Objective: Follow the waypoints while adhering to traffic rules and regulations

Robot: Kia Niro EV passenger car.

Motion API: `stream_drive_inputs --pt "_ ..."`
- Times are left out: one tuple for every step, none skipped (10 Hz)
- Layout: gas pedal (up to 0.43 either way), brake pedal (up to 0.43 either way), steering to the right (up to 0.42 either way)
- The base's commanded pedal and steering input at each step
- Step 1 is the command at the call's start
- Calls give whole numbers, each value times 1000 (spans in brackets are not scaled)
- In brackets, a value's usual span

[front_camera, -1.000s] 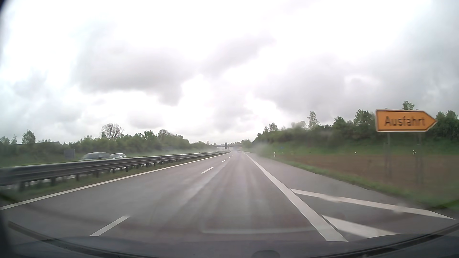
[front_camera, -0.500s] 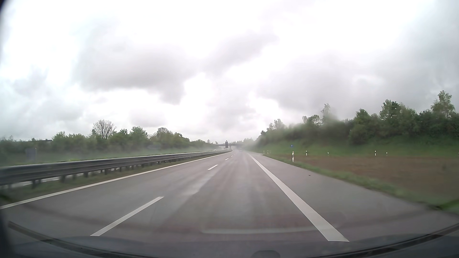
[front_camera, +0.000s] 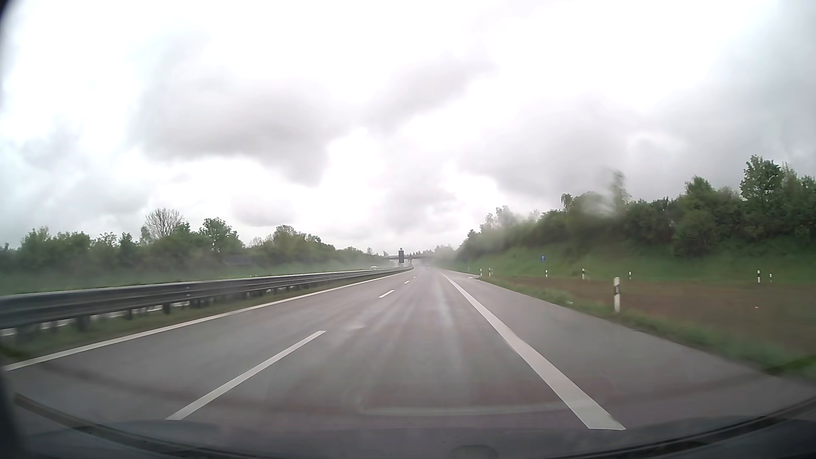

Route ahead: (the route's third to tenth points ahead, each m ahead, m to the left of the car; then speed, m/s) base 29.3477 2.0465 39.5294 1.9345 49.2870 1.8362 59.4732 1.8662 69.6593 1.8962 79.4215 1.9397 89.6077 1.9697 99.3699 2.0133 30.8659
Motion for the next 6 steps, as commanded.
stream_drive_inputs --pt "280 0 -3" --pt "280 0 -2" --pt "280 0 -2" --pt "280 0 -2" --pt "280 0 -2" --pt "280 0 -2"
